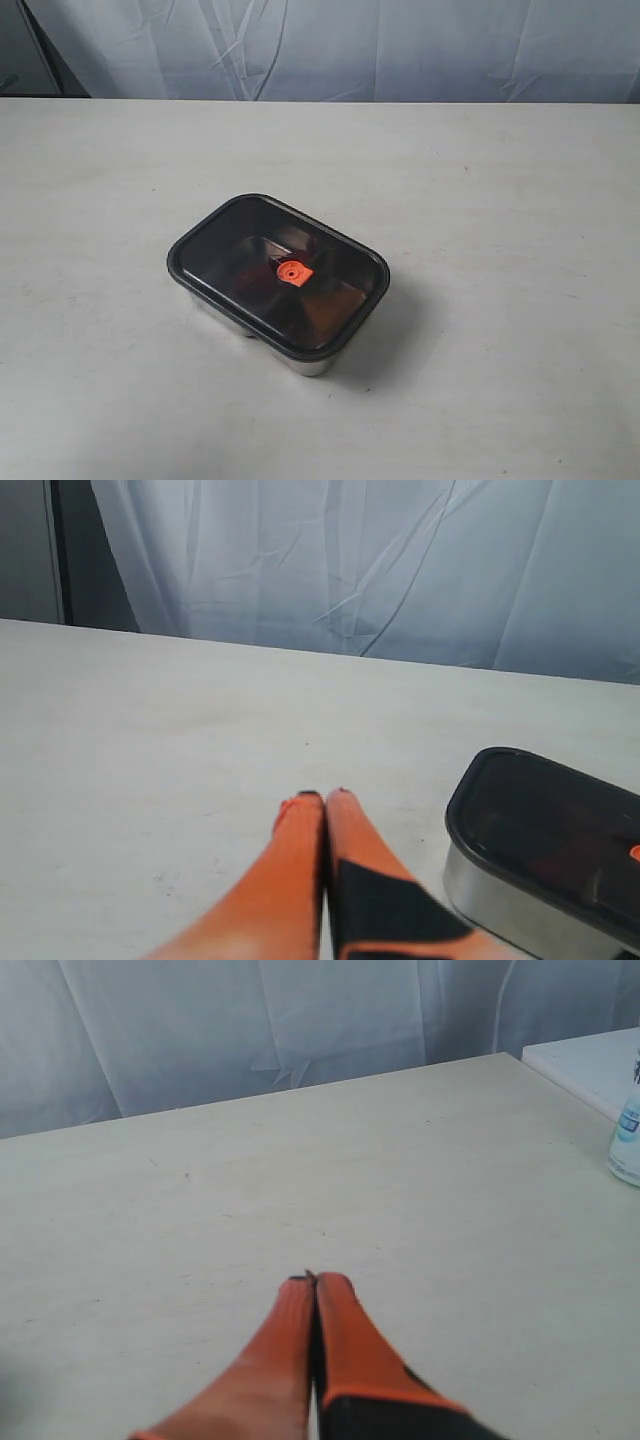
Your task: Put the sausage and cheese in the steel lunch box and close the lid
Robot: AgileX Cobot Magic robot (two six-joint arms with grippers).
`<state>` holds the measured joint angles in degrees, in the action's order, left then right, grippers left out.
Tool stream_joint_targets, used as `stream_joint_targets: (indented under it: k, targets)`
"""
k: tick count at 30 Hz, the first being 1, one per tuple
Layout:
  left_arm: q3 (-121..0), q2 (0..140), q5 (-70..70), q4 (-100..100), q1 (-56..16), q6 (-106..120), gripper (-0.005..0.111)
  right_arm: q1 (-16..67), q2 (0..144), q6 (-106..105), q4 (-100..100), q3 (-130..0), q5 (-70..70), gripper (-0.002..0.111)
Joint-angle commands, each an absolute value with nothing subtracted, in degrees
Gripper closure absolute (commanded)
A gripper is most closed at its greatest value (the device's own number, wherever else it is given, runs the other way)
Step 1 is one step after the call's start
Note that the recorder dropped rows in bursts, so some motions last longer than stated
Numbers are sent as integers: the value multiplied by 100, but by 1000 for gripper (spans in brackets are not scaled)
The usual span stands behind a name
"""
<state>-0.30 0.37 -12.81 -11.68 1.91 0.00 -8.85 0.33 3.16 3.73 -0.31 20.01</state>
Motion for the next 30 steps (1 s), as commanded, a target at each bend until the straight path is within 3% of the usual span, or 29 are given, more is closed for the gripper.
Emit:
stream_joint_targets:
  k: [1, 30]
  targets:
    - [0, 0, -1168, -1497, 217, 0, 107, -925, 0, 294, 371, 0, 1915, 109]
    - [0, 0, -1179, -350, 217, 0, 107, -925, 0, 305, 371, 0, 1918, 109]
